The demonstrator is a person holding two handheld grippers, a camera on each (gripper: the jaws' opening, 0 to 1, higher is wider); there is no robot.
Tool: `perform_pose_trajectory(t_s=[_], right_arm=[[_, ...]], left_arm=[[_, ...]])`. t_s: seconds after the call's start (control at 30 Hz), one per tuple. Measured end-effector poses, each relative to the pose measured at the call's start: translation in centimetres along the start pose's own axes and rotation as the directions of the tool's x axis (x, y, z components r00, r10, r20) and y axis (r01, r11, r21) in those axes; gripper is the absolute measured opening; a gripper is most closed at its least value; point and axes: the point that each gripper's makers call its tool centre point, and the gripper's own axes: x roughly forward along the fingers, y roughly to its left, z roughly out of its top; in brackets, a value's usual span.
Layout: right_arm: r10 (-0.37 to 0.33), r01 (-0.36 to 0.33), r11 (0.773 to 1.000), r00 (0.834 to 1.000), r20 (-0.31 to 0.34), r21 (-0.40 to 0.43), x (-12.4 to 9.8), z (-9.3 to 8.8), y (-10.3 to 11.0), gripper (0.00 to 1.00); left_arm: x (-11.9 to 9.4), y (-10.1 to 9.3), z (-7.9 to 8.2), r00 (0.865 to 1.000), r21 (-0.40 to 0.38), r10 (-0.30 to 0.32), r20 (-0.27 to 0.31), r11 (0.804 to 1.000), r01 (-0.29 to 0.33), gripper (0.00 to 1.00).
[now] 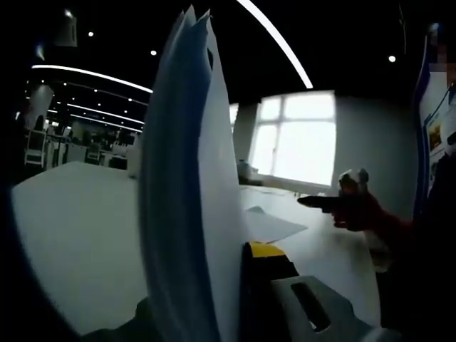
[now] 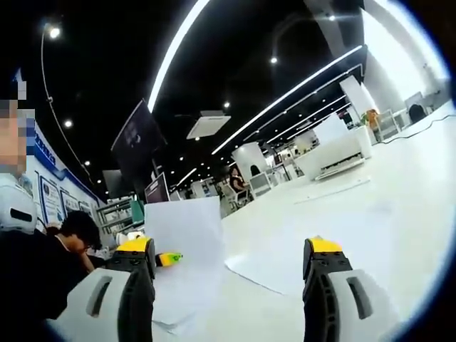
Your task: Organize the stack of printing papers by aligning and flattening the scattered papers on the table
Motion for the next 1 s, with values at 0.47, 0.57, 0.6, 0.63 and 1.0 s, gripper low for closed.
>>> perform_pose_trajectory(t_s=[0.47, 0.57, 0.6, 0.63, 1.0], right_arm=[[-0.007, 0.007, 1.000, 1.000, 0.006, 0.026, -0.22, 0.02, -0.09, 0.81], [-0.015, 0.015, 1.000, 1.000, 0.002, 0.019, -0.28, -0.05, -0.22, 0.81], [-0.017, 0.017, 1.000, 1.000, 0.003, 0.019, -0.31, -0.05, -0.22, 0.81], [-0.019, 0.019, 1.000, 1.000, 0.007, 0.019, -0.36, 0.02, -0.28, 0.81], [-0.025, 0.024, 0.999, 1.000, 0.011, 0.021, -0.30, -0.07, -0.04, 0.81]], left_arm=[[0.08, -0.06, -0.08, 1.000, 0.001, -0.001, -0.003, 1.000, 0.001, 0.07], [0.09, -0.07, -0.08, 1.000, 0.000, -0.001, -0.002, 1.000, 0.001, 0.07], [0.09, -0.08, -0.07, 1.000, 0.000, -0.002, -0.002, 1.000, 0.002, 0.07], [0.08, -0.08, -0.07, 1.000, 0.000, -0.002, -0.002, 1.000, 0.002, 0.07], [0.09, -0.09, -0.04, 1.000, 0.000, -0.002, 0.000, 1.000, 0.002, 0.07]])
